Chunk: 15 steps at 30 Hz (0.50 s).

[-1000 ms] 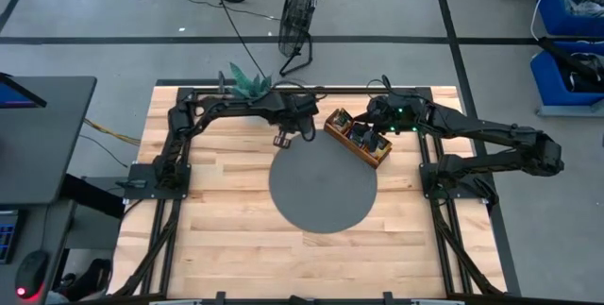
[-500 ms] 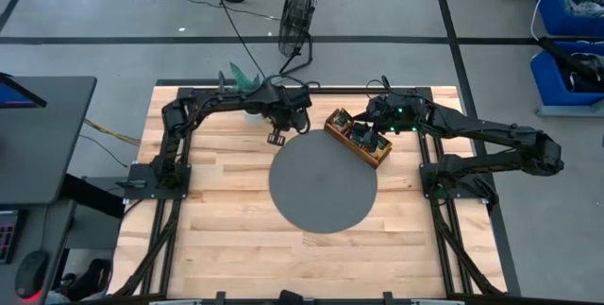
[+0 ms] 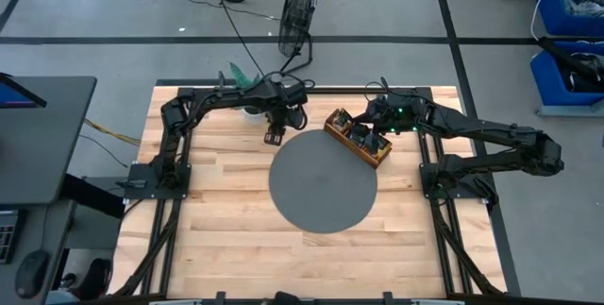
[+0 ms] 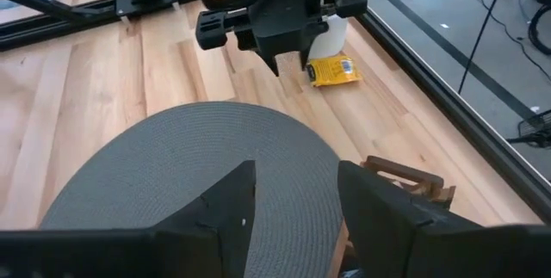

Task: Pick & Place Tea
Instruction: Put the yellow tea bag into the right section of the wooden organizer

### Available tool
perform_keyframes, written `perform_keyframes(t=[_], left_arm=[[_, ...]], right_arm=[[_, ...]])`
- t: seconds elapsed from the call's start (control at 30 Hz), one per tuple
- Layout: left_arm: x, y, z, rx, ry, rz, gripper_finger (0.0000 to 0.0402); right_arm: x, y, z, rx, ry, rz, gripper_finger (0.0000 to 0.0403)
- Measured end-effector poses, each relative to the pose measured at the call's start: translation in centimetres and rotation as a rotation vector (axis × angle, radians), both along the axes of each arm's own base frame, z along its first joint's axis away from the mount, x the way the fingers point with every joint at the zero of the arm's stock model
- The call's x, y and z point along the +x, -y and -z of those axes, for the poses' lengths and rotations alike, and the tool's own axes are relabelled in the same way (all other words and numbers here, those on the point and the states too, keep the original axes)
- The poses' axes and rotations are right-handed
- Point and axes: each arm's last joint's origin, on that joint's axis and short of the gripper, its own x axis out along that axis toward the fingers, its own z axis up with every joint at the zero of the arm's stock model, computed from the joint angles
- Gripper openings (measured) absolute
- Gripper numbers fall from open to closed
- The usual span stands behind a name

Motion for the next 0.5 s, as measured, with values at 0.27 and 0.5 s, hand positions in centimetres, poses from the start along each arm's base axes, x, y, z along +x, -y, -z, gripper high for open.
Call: perform_keyframes(t=[0.27,0.5], left_arm=[[0.0,-0.2,0.0,0.043,-0.020,0.098,0.0252],[-0.2,-1.4,0.7,0.055,-0.034,0.135,0.0262]], right_arm=[[0.0,0.0,0.0,0.004,0.002,-0.006,0.0174],[0.0,0.0,0.0,0.020,0.007,0.004,0.0174]])
